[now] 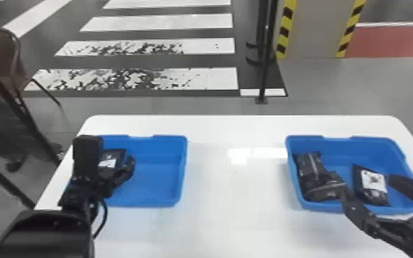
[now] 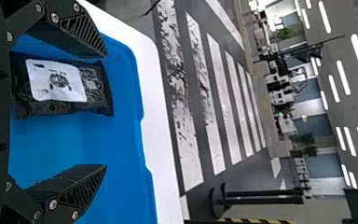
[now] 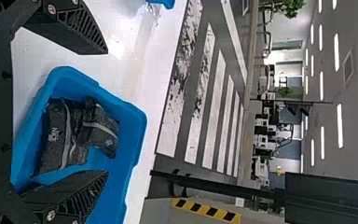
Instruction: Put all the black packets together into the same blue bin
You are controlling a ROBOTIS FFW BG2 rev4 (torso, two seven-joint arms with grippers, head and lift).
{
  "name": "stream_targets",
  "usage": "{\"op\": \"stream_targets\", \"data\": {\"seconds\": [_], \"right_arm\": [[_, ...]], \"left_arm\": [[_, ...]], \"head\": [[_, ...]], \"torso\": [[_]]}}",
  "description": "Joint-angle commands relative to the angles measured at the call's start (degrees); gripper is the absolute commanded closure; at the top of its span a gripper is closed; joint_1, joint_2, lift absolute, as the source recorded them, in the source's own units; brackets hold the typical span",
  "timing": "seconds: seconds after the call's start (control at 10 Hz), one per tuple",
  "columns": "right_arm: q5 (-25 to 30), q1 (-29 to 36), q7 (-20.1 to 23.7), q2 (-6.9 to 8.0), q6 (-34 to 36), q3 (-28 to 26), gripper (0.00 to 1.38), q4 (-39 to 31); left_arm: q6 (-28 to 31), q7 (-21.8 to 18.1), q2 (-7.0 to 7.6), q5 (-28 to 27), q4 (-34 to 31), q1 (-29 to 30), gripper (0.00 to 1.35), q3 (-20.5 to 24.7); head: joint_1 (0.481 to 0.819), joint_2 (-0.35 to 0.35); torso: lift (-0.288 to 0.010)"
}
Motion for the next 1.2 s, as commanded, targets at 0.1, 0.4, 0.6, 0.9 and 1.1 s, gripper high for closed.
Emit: {"op": "stream_targets", "data": {"seconds": [0.1, 0.4, 0.6, 0.9, 1.1], "right_arm": [[-0.12, -0.17, 0.04, 0.00, -0.32, 0.23, 0.11, 0.27], [-0.24, -0.59, 0.39, -0.27, -0.74, 1.03, 0.11, 1.12], [-0.46, -0.87, 0.56, -0.35, -1.02, 1.37, 0.11, 1.40], [-0.81, -1.15, 0.83, -0.35, -1.72, 1.71, 0.11, 1.96], [-1.04, -1.15, 0.91, -0.35, -2.29, 1.94, 0.12, 2.10]], "left_arm": [[6.56, -1.06, 0.03, 0.72, 3.72, -3.65, 0.21, 2.42], [7.83, -2.99, 0.74, 2.21, 8.22, -6.04, 0.23, 2.20], [7.40, -3.34, 0.91, 1.52, 10.19, -6.88, 0.29, 1.97], [7.69, -3.34, 1.35, 1.64, 15.53, -9.56, 0.29, 2.31], [8.25, -3.69, 1.97, 1.87, 18.49, -11.52, 0.29, 2.31]], "head": [[0.695, 0.131], [0.695, 0.144], [0.695, 0.145], [0.695, 0.152], [0.695, 0.162]], "torso": [[-0.110], [-0.110], [-0.110], [-0.110], [-0.110]]}}
